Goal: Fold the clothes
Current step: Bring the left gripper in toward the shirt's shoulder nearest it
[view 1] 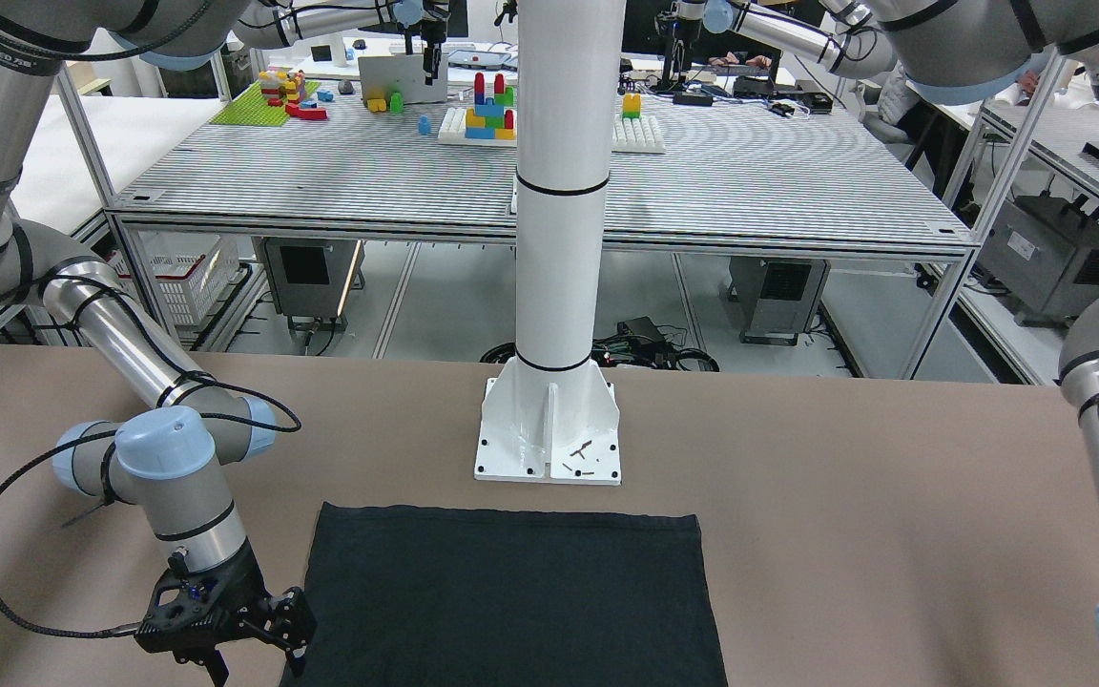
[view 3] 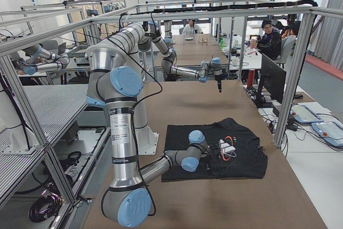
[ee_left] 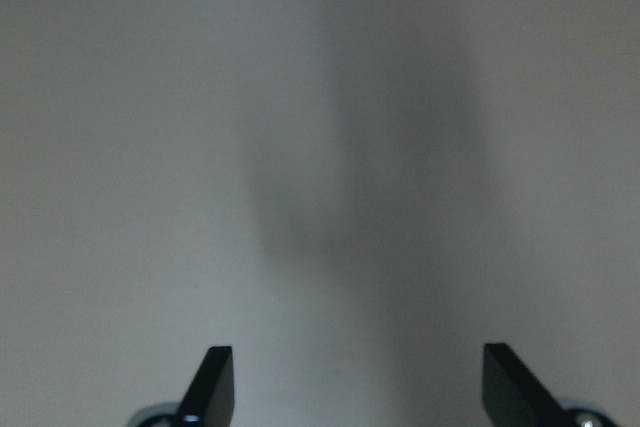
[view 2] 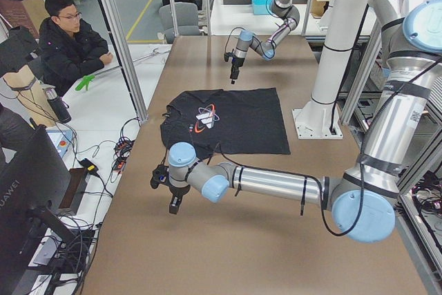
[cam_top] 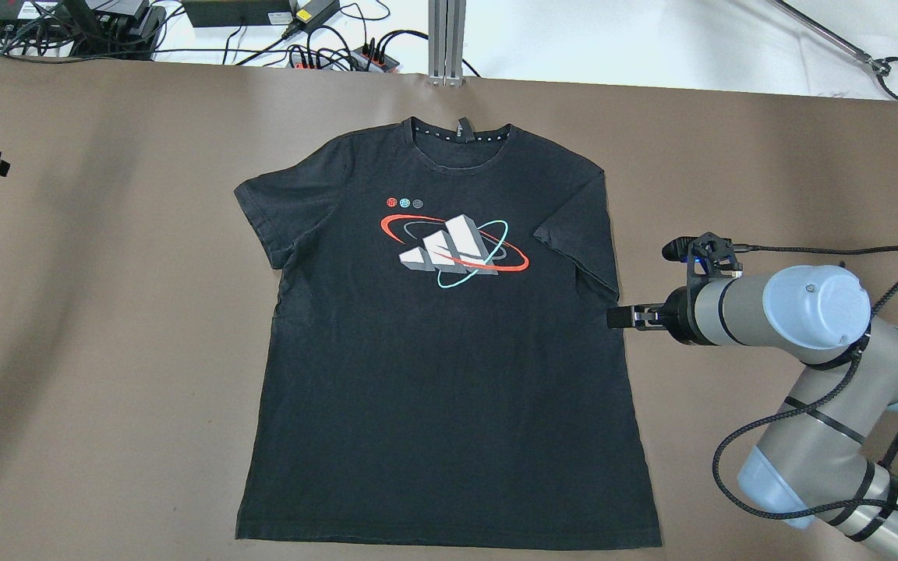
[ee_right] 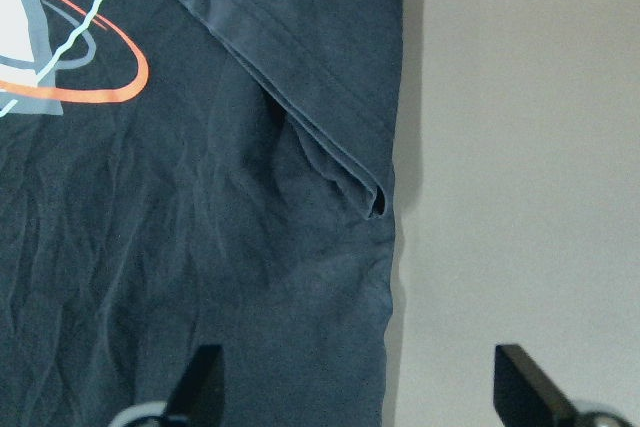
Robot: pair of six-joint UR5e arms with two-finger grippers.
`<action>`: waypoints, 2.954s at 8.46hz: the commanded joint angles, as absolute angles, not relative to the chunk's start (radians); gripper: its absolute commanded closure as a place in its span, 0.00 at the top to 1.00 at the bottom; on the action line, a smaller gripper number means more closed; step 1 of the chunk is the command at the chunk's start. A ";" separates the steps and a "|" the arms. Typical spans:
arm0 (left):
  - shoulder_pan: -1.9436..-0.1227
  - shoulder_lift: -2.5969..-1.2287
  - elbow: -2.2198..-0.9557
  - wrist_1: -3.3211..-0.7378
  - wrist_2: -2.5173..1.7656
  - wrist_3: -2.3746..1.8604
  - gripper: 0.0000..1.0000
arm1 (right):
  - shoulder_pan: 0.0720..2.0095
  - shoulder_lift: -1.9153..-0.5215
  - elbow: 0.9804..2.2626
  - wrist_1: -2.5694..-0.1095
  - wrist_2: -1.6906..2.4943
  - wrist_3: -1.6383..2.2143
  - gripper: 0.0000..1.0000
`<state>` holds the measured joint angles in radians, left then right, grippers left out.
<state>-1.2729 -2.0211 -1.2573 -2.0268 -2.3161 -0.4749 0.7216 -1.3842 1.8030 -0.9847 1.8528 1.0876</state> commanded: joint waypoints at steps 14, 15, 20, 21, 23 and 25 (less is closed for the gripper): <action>-1.023 -2.324 -0.882 -2.264 -2.221 -0.775 0.41 | 0.718 -1.382 1.770 -0.986 1.844 1.088 0.95; -1.019 -2.330 -0.876 -2.270 -2.221 -0.785 0.40 | 0.718 -1.382 1.766 -0.982 1.844 1.088 0.95; -1.008 -2.332 -0.873 -2.270 -2.214 -0.799 0.16 | 0.716 -1.382 1.766 -0.980 1.844 1.088 0.95; -1.008 -2.332 -0.871 -2.270 -2.212 -0.799 0.12 | 0.716 -1.382 1.766 -0.979 1.844 1.088 0.95; -1.008 -2.332 -0.871 -2.270 -2.210 -0.799 0.09 | 0.716 -1.384 1.766 -0.979 1.844 1.088 0.95; -1.009 -2.332 -0.879 -2.270 -2.206 -0.804 0.00 | 0.716 -1.384 1.767 -0.977 1.844 1.088 0.95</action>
